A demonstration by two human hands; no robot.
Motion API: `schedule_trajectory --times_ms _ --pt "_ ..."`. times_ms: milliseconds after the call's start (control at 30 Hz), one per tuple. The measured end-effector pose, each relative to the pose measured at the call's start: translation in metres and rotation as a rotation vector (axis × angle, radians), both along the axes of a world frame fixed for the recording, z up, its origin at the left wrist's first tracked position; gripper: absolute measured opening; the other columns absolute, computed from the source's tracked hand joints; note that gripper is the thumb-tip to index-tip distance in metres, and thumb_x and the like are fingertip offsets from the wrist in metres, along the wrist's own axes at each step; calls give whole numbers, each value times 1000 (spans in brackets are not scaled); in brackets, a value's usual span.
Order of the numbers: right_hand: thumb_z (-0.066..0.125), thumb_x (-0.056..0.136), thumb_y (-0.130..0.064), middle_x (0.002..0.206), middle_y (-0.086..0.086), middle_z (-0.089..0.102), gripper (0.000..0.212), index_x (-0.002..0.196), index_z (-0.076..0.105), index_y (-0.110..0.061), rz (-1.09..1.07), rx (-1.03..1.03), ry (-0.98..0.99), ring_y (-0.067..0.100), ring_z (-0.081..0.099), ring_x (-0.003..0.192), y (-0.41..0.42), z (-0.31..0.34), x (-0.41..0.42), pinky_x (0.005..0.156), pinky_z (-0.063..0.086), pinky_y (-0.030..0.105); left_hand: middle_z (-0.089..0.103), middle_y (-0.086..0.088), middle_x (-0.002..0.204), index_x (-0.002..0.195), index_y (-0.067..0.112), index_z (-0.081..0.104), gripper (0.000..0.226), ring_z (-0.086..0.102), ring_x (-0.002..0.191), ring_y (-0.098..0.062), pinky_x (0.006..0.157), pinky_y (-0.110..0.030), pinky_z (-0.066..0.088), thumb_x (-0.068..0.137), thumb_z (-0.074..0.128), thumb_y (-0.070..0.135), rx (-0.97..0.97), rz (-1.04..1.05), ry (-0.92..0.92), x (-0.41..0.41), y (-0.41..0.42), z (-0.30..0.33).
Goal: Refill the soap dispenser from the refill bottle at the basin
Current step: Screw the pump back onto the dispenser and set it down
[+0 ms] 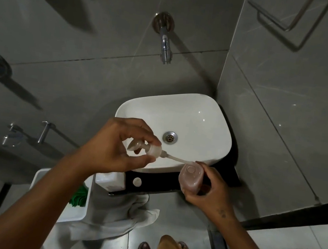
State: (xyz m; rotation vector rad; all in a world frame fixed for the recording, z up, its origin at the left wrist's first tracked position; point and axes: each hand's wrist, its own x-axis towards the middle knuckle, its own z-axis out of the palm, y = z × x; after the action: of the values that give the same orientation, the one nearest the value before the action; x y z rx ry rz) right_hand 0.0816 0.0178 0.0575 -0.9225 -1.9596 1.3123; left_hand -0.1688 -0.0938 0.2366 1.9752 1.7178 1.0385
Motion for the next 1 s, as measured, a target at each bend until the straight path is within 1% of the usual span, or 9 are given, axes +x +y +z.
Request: schedule_trajectory --times_ms 167,267,333,500,633,733,800,867,1000 --pt "89 57 -31 128 -10 60 79 130 60 -29 14 -14 -2 7 59 120 -5 5 -4 91 57 27 76 2 92 99 15 83 25 71 76 -16 67 -29 56 75 91 12 -60 -49 74 4 6 12" --pt "89 57 -28 129 -10 60 79 131 59 -28 24 -9 -4 7 58 120 -7 8 -7 93 58 32 75 4 88 97 16 83 22 68 74 -7 66 -22 53 76 89 12 -89 -76 133 7 10 18" --pt "89 58 -29 128 -12 60 78 130 60 -30 29 3 -1 6 59 119 -9 10 -10 92 58 32 75 4 87 97 18 83 24 63 72 0 67 -16 49 74 90 11 -137 -97 195 10 15 22" --pt "87 57 -35 121 -20 61 76 126 56 -44 62 21 10 5 62 114 -16 16 -18 87 56 21 76 1 93 102 19 82 28 66 79 -10 73 -10 40 74 85 17 -258 -199 352 23 43 20" --pt "88 57 -37 116 -26 62 73 118 53 -58 78 17 20 3 65 104 -19 21 -28 77 54 13 77 6 95 102 21 81 30 59 78 -5 76 -19 46 72 83 21 -384 -228 379 37 59 0" --pt "87 55 -42 115 -31 62 73 116 53 -63 49 2 47 -4 63 106 -19 23 -31 74 52 9 76 9 98 108 20 78 38 65 80 -7 76 -19 51 71 85 15 -383 -157 217 32 56 -16" --pt "86 53 -44 117 -33 61 76 117 51 -65 40 -4 54 -5 61 109 -17 25 -31 76 52 8 75 8 98 109 18 76 37 69 83 -17 79 -32 58 74 85 8 -372 -75 -25 25 48 -29" --pt "86 54 -42 118 -30 62 75 117 53 -63 42 -1 63 -3 62 110 -17 27 -31 75 53 9 76 4 100 104 16 75 32 70 90 -22 83 -45 57 77 85 4 -348 -25 -184 23 38 -43" --pt "89 58 -33 117 -20 66 71 119 58 -52 59 -16 73 8 67 108 -19 30 -36 78 61 25 75 3 95 91 23 74 34 67 92 -29 87 -52 52 67 96 12 -250 101 -383 35 27 -62"
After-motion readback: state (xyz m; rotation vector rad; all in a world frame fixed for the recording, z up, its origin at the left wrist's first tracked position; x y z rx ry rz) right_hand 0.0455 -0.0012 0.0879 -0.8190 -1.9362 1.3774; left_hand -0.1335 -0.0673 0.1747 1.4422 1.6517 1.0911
